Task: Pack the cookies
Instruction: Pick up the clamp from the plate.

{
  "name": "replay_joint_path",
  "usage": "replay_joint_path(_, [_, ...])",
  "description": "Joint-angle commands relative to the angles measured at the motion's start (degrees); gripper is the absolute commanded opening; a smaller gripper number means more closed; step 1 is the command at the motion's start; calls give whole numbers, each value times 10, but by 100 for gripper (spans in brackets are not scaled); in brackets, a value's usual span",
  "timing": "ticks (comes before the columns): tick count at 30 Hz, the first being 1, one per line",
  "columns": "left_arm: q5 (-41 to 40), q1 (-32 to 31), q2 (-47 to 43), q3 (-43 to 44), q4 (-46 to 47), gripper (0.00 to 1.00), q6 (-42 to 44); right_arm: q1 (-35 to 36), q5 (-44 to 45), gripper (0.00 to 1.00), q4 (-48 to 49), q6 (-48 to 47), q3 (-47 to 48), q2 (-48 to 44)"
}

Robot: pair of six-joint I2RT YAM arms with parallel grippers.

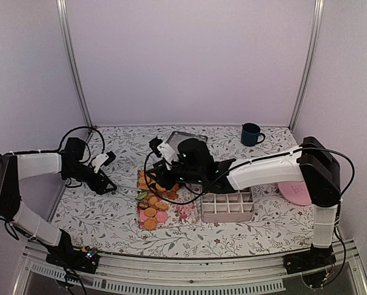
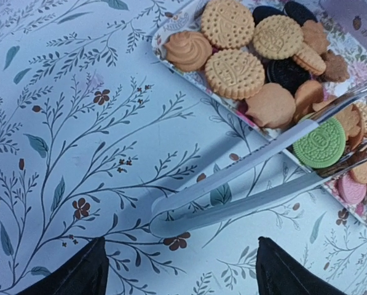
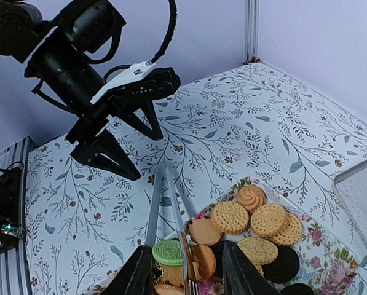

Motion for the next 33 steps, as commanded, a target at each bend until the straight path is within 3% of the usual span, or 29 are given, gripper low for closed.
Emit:
replay_joint_path(1, [-47,-19,32,16,51,82,19,0,25,40,-19,11,-30,-54])
replay_joint_path(9, [-109,-96,84,43,52,64,124,0,60,37,-38,21,-84,-111])
replay_joint_path(23, [-188,-165,86,10,53,31,279,-1,61,36,-66,7,-103,-143])
replay_joint_path(29, [-203,-185,86,9,43,20,304,0,59,35,-67,8,-103,-149])
replay_joint_path(33, [-210,-192,83,17,30,7,305,0,58,35,-67,9,-103,-152])
